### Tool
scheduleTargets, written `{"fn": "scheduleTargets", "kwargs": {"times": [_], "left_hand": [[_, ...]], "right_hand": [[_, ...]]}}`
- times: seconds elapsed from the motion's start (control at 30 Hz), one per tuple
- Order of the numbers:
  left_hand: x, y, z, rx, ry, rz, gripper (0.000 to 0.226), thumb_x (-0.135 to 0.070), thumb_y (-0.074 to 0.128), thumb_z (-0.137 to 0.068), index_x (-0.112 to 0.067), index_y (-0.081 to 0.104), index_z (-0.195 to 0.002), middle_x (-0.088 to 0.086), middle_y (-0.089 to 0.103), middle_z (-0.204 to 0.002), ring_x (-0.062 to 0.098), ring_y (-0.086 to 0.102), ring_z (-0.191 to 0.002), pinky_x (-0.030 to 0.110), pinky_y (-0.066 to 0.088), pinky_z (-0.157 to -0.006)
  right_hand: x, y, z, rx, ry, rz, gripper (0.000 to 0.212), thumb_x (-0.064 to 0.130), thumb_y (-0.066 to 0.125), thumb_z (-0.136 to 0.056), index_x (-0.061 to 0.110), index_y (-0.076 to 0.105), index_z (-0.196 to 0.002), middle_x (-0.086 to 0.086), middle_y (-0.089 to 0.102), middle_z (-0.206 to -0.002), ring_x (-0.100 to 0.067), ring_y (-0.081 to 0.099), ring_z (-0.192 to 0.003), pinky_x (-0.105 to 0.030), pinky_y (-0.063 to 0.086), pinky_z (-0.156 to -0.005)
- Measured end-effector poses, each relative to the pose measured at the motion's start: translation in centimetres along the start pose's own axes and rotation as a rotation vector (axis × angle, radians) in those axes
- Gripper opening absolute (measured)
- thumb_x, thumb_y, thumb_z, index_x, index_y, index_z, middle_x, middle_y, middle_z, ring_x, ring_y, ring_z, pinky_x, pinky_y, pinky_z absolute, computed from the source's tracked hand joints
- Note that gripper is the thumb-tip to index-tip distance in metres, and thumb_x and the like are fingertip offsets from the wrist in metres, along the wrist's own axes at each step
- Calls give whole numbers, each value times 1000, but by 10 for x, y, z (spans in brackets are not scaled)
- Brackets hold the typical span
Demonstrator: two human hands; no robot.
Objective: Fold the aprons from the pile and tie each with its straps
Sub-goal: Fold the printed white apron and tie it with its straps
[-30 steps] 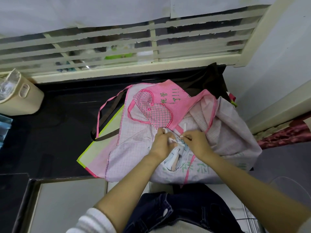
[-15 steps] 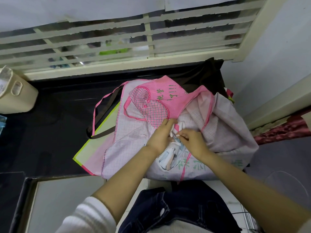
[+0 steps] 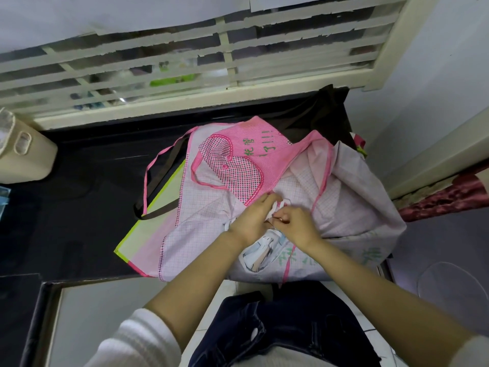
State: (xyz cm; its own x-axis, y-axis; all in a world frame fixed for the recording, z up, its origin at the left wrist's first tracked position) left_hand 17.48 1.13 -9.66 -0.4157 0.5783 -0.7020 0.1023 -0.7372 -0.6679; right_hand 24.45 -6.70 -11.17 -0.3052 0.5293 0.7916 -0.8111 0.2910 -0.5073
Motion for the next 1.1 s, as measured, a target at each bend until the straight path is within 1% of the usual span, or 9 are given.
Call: {"fn": "scheduleTargets", "kwargs": {"times": [0.07, 0.13, 0.33, 0.6, 0.73, 0.83, 0.9, 1.0, 1.1], "left_hand": [[2, -1, 1, -1, -20, 25, 57, 9, 61, -79, -8, 43, -131, 10, 49, -128, 21, 50, -114, 27, 41, -96], [2, 1, 4, -10, -23, 64, 60, 12, 56, -79, -10, 41, -134, 9, 48, -129, 19, 49, -115, 23, 40, -95], [0, 0, 15, -85, -26, 104, 59, 17, 49, -74, -6, 39, -128, 2, 35, -109, 2, 44, -82, 5, 36, -70], [1, -50, -12, -161, -281, 507, 22, 10, 53, -88, -11, 53, -95, 13, 59, -83, 7, 49, -54, 19, 41, -51], [-34, -95, -34, -280, -235, 694, 20, 1, 59, -88, -14, 51, -98, 11, 63, -92, 14, 60, -70, 27, 48, -68], [-56, -97, -41, -221, -145, 503, 43, -10, 64, -87, -16, 42, -124, 6, 59, -118, 14, 56, -104, 18, 45, -85], [-56, -83, -34, -194, -134, 256, 54, -17, 64, -87, -18, 36, -132, 2, 55, -113, 14, 52, -100, 25, 44, -84], [-35, -52, -14, -243, -146, 111, 24, -7, 59, -86, -5, 48, -107, 5, 49, -91, 18, 47, -78, 30, 37, -70], [-3, -9, 9, -79, -297, 109, 9, -7, 56, -88, -8, 50, -94, 6, 51, -91, 16, 47, -78, 19, 34, -66]], "right_hand": [[2, 2, -2, -12, 14, 45, 27, 10, 65, -83, 18, 55, -59, 6, 52, -54, -7, 48, -53, -18, 39, -55], [1, 4, -3, -12, 56, 88, 8, 14, 64, -83, 13, 61, -75, -2, 60, -68, -17, 57, -65, -30, 48, -65], [7, 8, -5, 39, 93, 260, 15, 20, 56, -90, 7, 54, -98, -11, 61, -98, -28, 60, -90, -35, 49, -75], [3, 4, -8, 6, 122, 208, 13, 11, 57, -85, -2, 58, -90, -15, 64, -93, -28, 60, -85, -32, 45, -73], [2, 3, -7, 8, 120, 201, 16, 7, 56, -86, -9, 58, -87, -19, 63, -90, -22, 54, -74, -35, 47, -71], [0, 5, -7, 8, 125, 200, 16, 7, 55, -87, -9, 59, -88, -18, 65, -90, -24, 58, -77, -36, 49, -72], [-2, 4, -7, 4, 132, 182, 15, 7, 55, -86, -6, 60, -90, -16, 65, -91, -24, 60, -82, -36, 50, -74], [-5, 3, -8, 3, 145, 108, 15, 4, 58, -83, -10, 61, -80, -21, 63, -80, -19, 53, -73, -30, 45, -70], [-9, -1, -8, 66, 153, 9, 24, 4, 65, -82, -18, 61, -72, -23, 51, -60, -12, 42, -57, -18, 32, -51]]}}
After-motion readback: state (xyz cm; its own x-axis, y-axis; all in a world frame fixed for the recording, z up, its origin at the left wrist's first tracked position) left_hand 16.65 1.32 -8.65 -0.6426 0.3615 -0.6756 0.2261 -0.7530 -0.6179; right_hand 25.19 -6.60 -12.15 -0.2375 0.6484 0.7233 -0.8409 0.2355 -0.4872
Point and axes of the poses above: each hand's wrist, its own z-axis away from the middle knuckle, its own y-axis out of the palm, x = y × z, the point moved 6 cm from there along -z, towards the middle knuckle
